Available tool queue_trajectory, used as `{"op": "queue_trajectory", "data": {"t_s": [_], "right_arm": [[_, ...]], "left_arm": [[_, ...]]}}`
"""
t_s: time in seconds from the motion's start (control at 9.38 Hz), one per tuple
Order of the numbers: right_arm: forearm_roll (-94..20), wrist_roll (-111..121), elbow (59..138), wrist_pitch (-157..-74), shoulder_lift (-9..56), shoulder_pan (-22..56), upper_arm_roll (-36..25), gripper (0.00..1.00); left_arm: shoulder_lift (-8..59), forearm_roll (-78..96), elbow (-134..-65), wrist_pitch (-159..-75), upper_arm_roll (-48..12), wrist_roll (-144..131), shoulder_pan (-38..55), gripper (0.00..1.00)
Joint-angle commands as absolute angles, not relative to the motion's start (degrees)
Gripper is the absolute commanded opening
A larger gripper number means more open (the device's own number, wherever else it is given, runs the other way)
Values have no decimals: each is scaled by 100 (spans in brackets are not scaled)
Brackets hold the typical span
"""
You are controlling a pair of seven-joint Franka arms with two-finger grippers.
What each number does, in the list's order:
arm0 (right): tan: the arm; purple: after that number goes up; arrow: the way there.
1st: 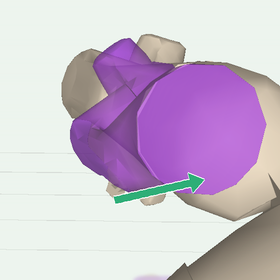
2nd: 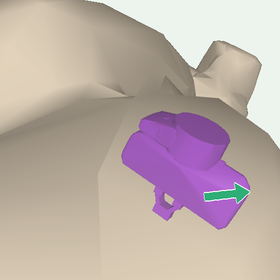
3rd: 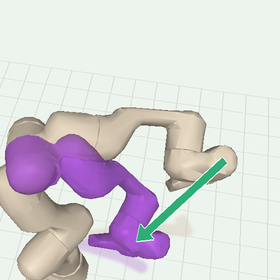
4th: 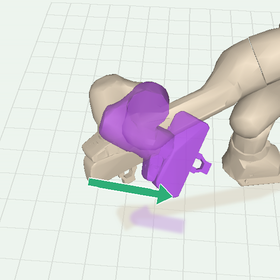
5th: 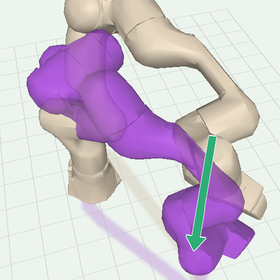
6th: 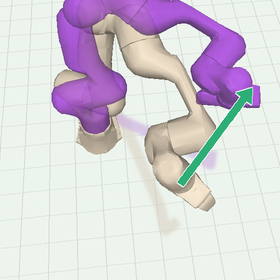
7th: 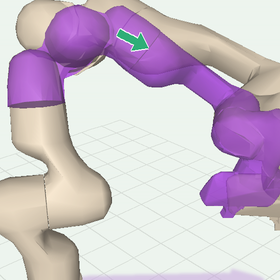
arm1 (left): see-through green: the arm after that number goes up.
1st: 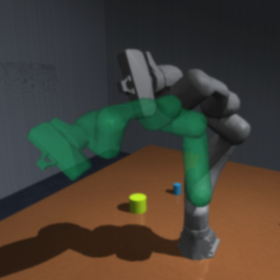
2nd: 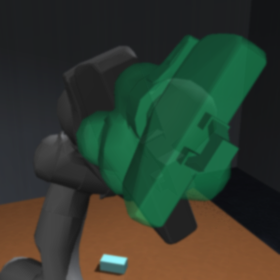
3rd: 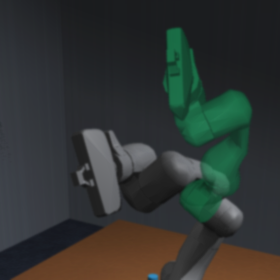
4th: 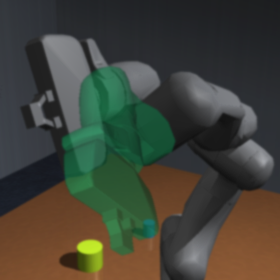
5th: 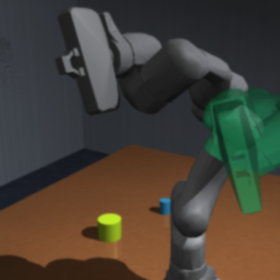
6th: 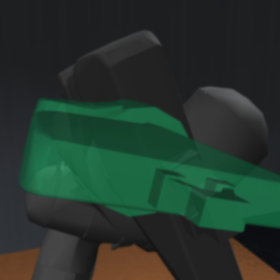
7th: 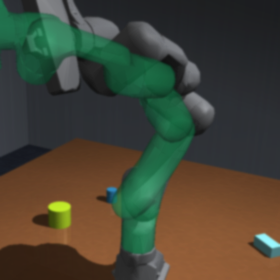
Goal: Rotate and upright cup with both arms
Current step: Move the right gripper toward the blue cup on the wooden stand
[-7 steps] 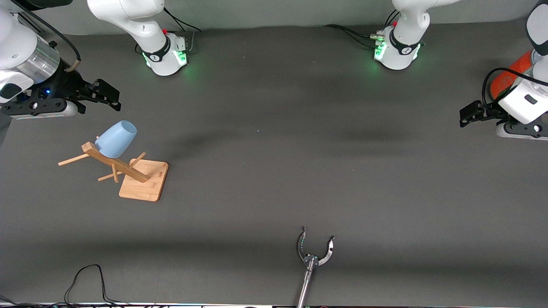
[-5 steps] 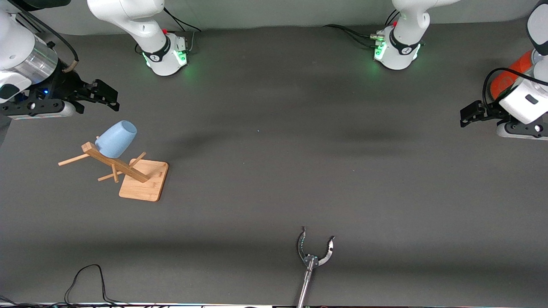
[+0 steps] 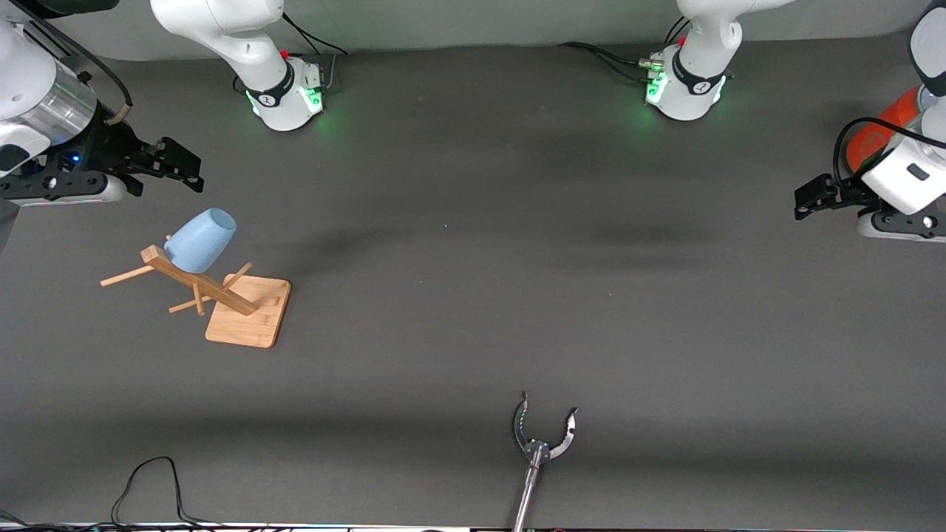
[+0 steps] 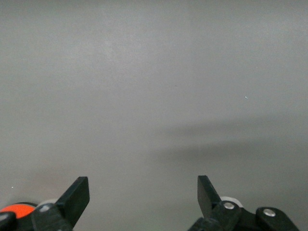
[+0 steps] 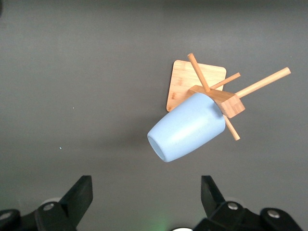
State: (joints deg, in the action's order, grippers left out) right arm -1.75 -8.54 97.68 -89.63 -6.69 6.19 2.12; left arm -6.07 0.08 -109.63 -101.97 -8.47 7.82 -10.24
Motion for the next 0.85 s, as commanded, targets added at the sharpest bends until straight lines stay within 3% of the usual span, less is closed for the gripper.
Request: {"op": "queue_trajectory", "data": {"t_s": [0.0, 0.32, 0.75], "right_arm": [[-150, -888, 9353, -8859, -571, 668, 202, 100], [-176, -870, 8492, -8694, -54, 930, 351, 100], [-45, -109, 8403, -8640, 280, 976, 308, 100]], "left_arm": [[-668, -44, -11004, -10222, -844, 861, -1037, 100], [-659, -44, -11004, -10239, -844, 853, -1028, 100], [-624, -44, -11013, -10248, -844, 853, -1028, 100]]}}
